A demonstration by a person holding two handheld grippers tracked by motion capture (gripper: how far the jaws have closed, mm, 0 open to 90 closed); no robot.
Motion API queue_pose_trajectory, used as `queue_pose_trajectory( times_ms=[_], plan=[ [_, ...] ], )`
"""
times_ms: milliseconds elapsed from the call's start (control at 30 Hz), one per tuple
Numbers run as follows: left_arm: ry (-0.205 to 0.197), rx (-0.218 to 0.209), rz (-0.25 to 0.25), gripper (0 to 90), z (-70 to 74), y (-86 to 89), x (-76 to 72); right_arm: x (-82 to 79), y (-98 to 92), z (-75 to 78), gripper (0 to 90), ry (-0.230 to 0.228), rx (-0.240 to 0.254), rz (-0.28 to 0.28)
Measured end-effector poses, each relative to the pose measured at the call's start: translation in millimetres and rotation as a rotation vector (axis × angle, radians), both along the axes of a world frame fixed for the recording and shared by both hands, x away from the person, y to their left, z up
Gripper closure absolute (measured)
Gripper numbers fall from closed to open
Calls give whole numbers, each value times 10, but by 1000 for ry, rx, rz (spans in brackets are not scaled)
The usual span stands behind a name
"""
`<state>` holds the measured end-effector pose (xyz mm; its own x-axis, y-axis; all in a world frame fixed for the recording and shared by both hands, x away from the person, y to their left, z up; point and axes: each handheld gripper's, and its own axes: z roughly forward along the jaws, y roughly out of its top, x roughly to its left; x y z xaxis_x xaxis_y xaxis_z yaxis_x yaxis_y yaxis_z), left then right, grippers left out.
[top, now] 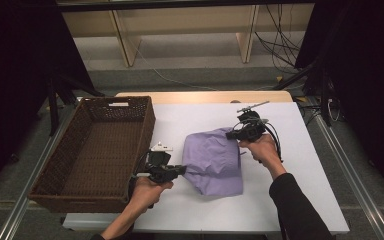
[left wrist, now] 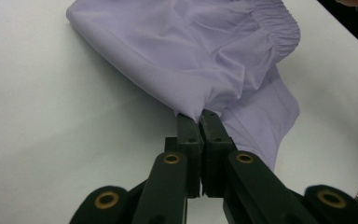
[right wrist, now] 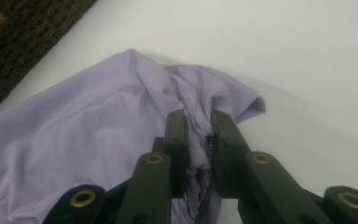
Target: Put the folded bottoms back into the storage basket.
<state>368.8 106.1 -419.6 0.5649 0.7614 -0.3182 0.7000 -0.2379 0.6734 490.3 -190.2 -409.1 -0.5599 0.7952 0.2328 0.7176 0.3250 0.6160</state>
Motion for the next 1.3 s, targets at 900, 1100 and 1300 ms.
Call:
queue_pose_trajectory(
  times_ms=[900, 1100, 1300],
  plan=[
    [-81, -53, -39, 882, 636, 411, 5, 12, 362, 598, 790, -68, 46, 48],
    [-91, -65, -33, 882, 713, 517, 12, 26, 507, 710, 790, -83, 41, 66],
    [-98, -76, -21, 882, 779, 623, 22, 41, 602, 806, 790, -92, 42, 77]
  ],
)
